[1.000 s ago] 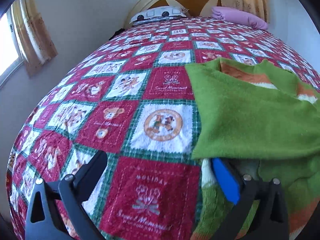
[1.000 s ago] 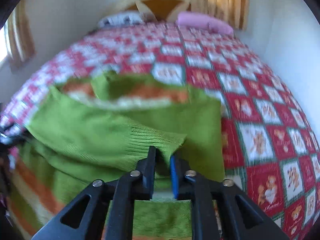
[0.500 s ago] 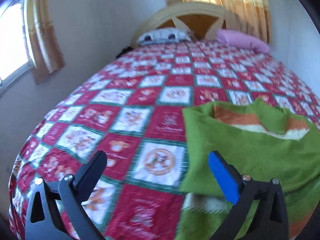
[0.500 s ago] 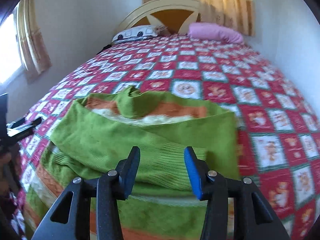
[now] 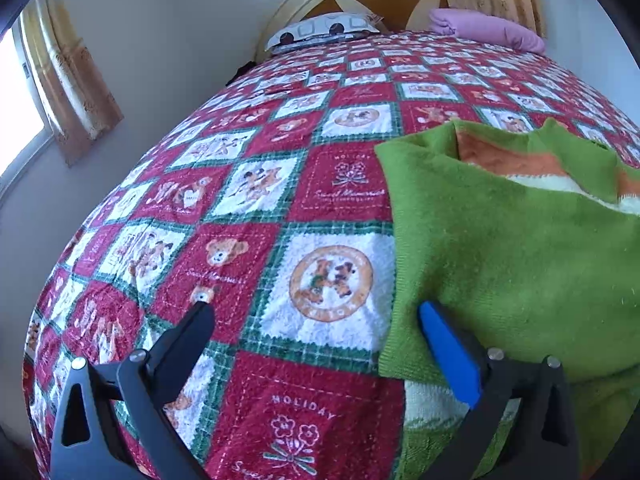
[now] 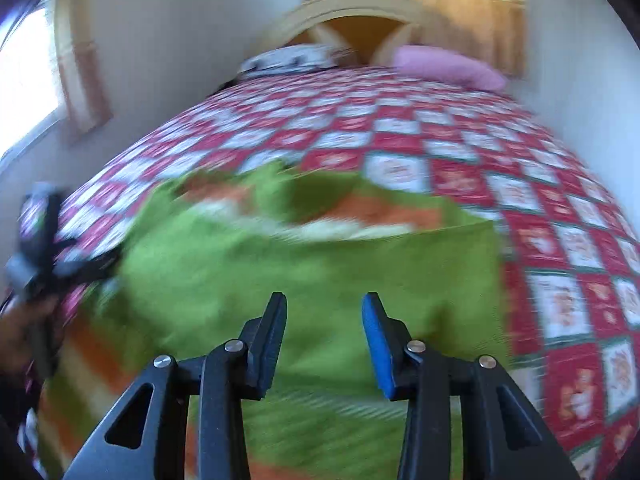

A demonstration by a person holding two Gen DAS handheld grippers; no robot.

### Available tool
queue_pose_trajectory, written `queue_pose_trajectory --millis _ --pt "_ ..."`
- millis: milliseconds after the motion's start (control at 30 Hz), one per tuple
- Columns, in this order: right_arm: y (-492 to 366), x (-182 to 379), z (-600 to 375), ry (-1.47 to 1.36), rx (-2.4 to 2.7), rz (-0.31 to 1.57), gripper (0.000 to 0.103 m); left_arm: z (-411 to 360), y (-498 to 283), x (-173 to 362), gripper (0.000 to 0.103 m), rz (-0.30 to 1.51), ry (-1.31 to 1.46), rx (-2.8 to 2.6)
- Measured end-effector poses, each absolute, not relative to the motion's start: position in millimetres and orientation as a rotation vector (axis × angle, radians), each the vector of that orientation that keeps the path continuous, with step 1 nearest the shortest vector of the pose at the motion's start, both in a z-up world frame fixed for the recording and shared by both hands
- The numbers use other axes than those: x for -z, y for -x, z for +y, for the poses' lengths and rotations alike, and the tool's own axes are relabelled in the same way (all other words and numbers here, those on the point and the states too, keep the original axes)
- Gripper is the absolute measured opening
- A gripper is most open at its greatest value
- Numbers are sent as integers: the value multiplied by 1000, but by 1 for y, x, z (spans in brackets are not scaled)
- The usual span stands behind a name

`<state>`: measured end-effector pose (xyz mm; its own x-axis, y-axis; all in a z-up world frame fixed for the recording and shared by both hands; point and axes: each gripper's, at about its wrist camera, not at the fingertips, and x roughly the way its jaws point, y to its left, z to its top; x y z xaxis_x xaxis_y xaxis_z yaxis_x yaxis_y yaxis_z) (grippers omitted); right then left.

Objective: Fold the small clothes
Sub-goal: 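Release and withdraw both grippers from the folded sweater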

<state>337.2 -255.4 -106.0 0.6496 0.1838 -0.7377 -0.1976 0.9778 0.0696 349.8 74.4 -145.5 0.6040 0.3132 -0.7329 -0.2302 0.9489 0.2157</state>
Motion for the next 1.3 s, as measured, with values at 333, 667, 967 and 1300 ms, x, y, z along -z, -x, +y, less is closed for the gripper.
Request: queue_pose_trajectory --millis 333,667,967,1300 --pt "-332 103 -324 -105 -122 799 41 86 -335 130 103 788 -9 -302" --pt "-336 133 -350 23 35 934 40 83 -352 141 103 837 -55 -313" --pt "-337 126 -323 54 9 929 40 98 -351 150 103 871 -6 -365" --pt "-331 140 -345 -30 52 944 49 110 -352 156 103 900 71 -346"
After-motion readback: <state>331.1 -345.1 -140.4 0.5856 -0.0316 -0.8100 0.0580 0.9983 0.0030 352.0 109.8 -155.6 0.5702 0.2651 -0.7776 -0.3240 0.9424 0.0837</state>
